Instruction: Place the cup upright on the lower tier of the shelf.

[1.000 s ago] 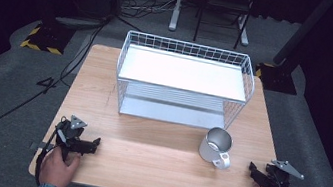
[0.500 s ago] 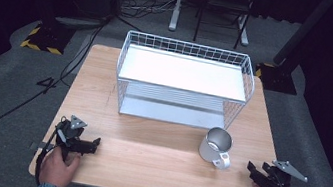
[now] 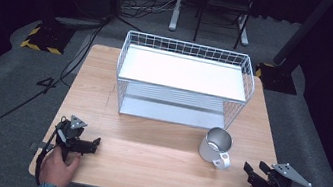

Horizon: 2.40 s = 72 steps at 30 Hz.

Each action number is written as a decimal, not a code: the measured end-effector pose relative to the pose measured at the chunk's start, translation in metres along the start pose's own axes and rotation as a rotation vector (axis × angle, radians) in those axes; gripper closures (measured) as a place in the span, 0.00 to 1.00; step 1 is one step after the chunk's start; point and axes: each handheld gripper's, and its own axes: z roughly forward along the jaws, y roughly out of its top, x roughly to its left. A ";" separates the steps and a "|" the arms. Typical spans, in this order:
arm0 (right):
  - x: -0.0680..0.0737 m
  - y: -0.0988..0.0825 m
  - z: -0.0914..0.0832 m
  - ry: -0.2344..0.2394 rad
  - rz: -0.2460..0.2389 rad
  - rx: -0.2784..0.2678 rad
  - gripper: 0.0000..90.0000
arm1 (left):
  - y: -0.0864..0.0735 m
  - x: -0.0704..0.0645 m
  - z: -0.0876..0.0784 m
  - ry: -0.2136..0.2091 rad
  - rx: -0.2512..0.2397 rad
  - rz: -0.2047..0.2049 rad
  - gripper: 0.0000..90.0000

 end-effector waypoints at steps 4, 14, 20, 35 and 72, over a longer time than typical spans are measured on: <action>0.008 0.007 -0.007 0.020 -0.017 -0.013 0.44 | 0.000 0.000 0.000 0.000 0.000 0.000 0.00; 0.034 0.012 -0.012 0.118 -0.032 -0.006 0.45 | 0.000 0.000 0.000 0.000 0.000 0.000 0.00; 0.052 0.015 -0.010 0.176 -0.050 -0.007 0.45 | 0.000 0.000 0.000 0.000 0.000 0.000 0.00; 0.069 0.010 0.021 0.168 -0.101 0.064 0.57 | 0.000 0.000 0.000 0.000 0.000 0.000 0.00; 0.073 0.010 0.023 0.128 -0.164 0.002 0.80 | 0.000 0.000 0.000 0.000 0.000 0.000 0.00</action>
